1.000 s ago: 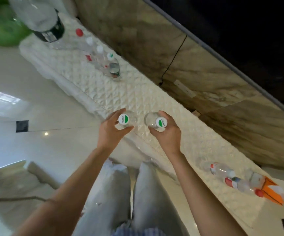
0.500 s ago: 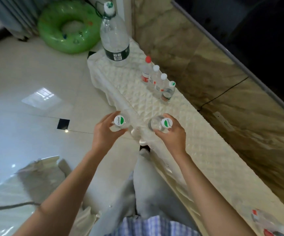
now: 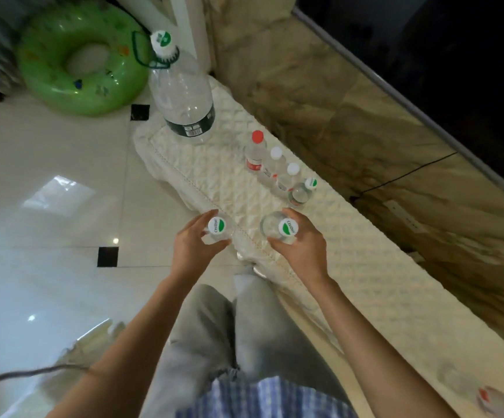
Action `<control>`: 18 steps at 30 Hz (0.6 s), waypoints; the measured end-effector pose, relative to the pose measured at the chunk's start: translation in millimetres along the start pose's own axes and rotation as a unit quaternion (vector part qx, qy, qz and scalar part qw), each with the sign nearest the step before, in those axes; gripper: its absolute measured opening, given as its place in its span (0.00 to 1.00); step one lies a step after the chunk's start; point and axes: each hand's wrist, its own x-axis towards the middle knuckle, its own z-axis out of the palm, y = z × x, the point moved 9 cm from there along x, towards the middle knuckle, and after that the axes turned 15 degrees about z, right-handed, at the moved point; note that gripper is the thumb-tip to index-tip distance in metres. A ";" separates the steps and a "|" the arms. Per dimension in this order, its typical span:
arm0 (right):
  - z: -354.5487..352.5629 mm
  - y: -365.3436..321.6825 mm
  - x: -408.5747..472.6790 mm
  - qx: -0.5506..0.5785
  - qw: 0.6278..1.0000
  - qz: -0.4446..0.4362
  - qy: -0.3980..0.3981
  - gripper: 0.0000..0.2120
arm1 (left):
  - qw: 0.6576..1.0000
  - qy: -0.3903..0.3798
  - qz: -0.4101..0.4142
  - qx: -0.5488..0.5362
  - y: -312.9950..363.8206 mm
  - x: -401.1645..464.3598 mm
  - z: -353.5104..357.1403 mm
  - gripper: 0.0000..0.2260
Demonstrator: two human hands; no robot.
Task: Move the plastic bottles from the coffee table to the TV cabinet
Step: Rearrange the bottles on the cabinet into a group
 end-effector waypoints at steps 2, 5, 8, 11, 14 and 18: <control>2.2 -3.9 9.8 -0.004 1.000 0.013 0.014 0.31 | 1.000 -0.020 0.006 -0.004 -0.7 23.3 1.5 0.29; 9.1 -7.9 23.7 0.014 0.998 0.049 0.031 0.31 | 0.997 -0.070 0.027 0.008 -4.2 59.5 6.6 0.28; 23.0 -14.6 35.0 0.014 0.995 0.080 0.052 0.32 | 0.990 -0.132 0.049 0.017 -14.0 97.6 14.5 0.27; 40.7 -20.4 45.0 0.010 0.990 0.122 0.070 0.31 | 0.979 -0.189 0.071 0.024 -23.2 131.9 22.5 0.27; 57.5 -29.3 55.4 0.009 0.982 0.161 0.100 0.30 | 0.963 -0.224 0.146 0.038 -26.0 160.3 29.3 0.28; 84.4 -26.9 72.5 0.038 0.966 0.221 0.128 0.30 | 0.942 -0.252 0.216 0.049 -41.8 191.4 42.4 0.28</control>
